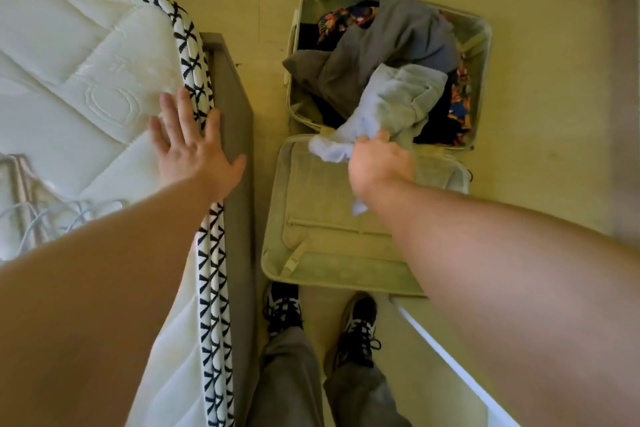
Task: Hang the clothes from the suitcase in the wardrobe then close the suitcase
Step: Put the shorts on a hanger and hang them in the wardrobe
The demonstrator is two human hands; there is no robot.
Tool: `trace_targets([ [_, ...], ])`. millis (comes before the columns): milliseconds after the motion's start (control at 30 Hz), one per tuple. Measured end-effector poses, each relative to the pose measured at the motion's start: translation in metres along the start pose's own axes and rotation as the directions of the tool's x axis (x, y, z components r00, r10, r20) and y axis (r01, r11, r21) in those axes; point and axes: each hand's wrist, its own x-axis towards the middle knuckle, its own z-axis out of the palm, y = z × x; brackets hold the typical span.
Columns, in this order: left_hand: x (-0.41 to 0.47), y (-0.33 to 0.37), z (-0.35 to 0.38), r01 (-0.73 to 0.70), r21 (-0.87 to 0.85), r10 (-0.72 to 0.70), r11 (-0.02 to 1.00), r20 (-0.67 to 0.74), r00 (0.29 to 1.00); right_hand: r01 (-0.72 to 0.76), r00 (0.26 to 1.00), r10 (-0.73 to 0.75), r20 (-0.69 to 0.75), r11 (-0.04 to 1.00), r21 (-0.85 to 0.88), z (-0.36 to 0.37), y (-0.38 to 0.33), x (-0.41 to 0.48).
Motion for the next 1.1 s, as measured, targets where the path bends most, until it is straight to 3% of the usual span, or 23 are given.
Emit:
trace_targets([
  [67,-0.009,-0.006,-0.017,-0.027,-0.088,0.031,0.996,0.047,0.998,-0.006,0.997,0.004,-0.074,1.0,-0.027,-0.019,0.011,-0.025],
  [133,-0.053,-0.022,-0.034,0.021,-0.191,-0.023,0.981,-0.01,1.0,0.041,0.991,-0.049,-0.121,0.997,-0.069,-0.035,0.015,-0.065],
  [233,-0.13,-0.046,-0.035,0.286,-0.35,-0.296,0.892,0.028,0.955,0.115,0.988,-0.127,-0.085,0.984,-0.138,-0.062,0.008,-0.116],
  [333,-0.199,-0.072,-0.046,0.501,-0.299,-0.46,0.812,0.199,0.865,0.208,0.977,-0.215,-0.005,0.948,-0.243,-0.101,-0.016,-0.174],
  [467,-0.243,-0.088,-0.053,0.543,-0.24,-0.414,0.805,0.429,0.803,0.309,0.941,-0.338,0.017,0.839,-0.449,-0.125,-0.045,-0.223],
  [667,-0.269,-0.121,-0.04,0.636,-0.312,-0.433,0.706,0.52,0.736,0.283,0.938,-0.347,-0.004,0.772,-0.569,-0.12,-0.08,-0.261],
  [767,-0.278,-0.134,-0.023,0.587,-0.328,-0.315,0.74,0.602,0.734,0.187,0.979,-0.198,0.037,0.827,-0.531,-0.109,-0.091,-0.256],
  [867,-0.29,-0.144,0.001,0.499,-0.343,-0.225,0.796,0.597,0.77,0.159,0.982,-0.105,0.154,0.902,-0.401,-0.105,-0.107,-0.25],
  [967,-0.297,-0.141,0.017,0.471,-0.328,-0.24,0.819,0.549,0.8,0.166,0.964,-0.068,0.257,0.909,-0.382,-0.098,-0.117,-0.252],
  [1100,-0.299,-0.135,0.023,0.48,-0.321,-0.282,0.816,0.504,0.816,0.162,0.96,-0.072,0.272,0.931,-0.328,-0.091,-0.12,-0.252],
])
